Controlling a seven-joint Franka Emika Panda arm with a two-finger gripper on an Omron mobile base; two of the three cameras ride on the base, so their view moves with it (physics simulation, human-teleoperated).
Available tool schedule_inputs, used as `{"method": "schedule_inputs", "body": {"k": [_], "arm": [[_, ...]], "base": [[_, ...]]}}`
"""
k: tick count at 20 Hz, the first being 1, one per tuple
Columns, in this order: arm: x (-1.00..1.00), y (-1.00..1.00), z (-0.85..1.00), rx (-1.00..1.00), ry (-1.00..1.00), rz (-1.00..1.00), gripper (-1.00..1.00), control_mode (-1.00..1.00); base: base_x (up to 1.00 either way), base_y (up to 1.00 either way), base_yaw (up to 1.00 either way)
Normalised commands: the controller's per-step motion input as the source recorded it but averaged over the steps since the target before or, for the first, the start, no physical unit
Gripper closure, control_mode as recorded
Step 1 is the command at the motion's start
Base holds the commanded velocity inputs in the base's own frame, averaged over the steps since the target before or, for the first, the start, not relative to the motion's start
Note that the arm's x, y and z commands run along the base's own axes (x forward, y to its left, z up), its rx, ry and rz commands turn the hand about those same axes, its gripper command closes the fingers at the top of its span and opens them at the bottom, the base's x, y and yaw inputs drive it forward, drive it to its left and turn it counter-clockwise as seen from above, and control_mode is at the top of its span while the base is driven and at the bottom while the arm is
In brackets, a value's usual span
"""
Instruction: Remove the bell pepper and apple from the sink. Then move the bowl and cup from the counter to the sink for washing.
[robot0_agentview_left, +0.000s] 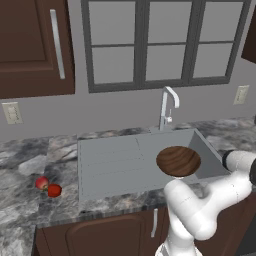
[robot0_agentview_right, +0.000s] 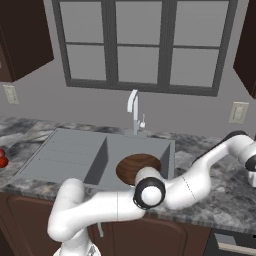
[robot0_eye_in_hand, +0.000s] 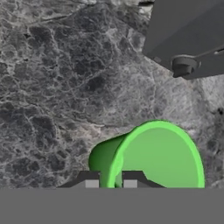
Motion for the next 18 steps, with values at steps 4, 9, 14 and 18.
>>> {"method": "schedule_inputs", "body": {"k": [4,9,14,18], "arm": [[-0.19,0.25,0.0,0.0,0.0,0.11,1.0,-1.0],[-0.17,0.29,0.0,0.0,0.0,0.13,1.0,-1.0],[-0.13,0.35,0.0,0.0,0.0,0.14,1.0,-1.0],[-0.15,0.38,0.0,0.0,0.0,0.13,1.0,-1.0]], "base": [[0.0,0.0,0.0],[0.0,0.0,0.0],[0.0,0.0,0.0],[0.0,0.0,0.0]]}}
